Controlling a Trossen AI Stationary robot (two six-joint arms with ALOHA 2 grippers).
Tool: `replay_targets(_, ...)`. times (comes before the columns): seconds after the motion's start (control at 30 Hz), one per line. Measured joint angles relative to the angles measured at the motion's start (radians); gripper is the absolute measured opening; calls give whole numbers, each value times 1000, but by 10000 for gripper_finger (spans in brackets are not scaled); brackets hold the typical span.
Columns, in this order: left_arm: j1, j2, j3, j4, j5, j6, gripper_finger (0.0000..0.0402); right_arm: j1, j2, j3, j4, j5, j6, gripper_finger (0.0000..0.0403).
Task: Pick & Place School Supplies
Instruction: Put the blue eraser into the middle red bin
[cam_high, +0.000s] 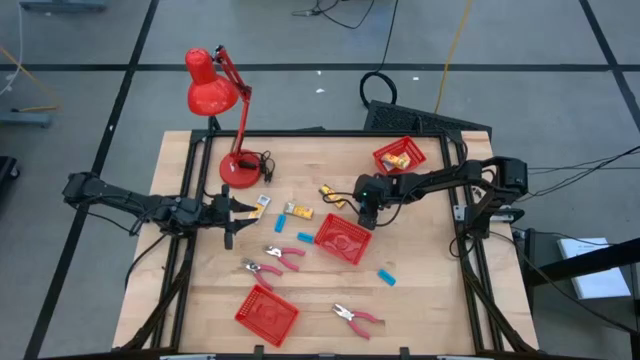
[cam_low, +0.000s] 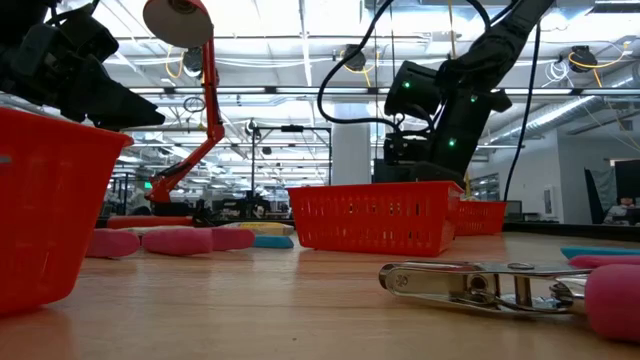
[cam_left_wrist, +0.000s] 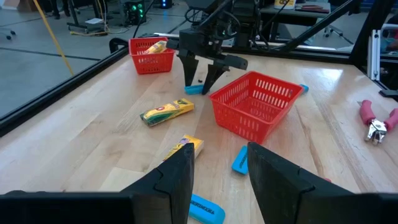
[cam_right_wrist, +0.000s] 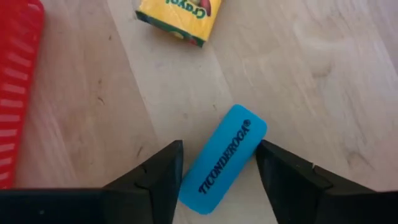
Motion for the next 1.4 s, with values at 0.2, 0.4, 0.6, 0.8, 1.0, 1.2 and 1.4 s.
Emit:
replay_targets(0.2, 0, 0, 0, 0, -1, 0, 152, 12, -6, -2, 16, -3, -6, 88)
replay_targets(0.4, 0, 0, 0, 0, -1, -1, 152, 34, -8, -2, 19, 15, -29, 45)
replay_targets(0.6, 0, 0, 0, 0, -2, -2, 152, 55, -17, -3, 22, 59, -46, 45)
replay_targets(0.8, 0, 0, 0, 2, -2, -2, 152, 60, -104, -5, 27, 76, -62, 45)
replay_targets(1.0, 0, 0, 0, 10, -2, -1, 152, 63, -215, -4, 16, 117, -71, 45)
replay_targets(1.2, 0, 0, 0, 24, -2, 3, 152, 135, -288, -3, 19, 114, -41, 45)
replay_targets(1.4, 0, 0, 0, 25, -2, 5, 152, 275, -303, 0, 59, 116, 17, 45)
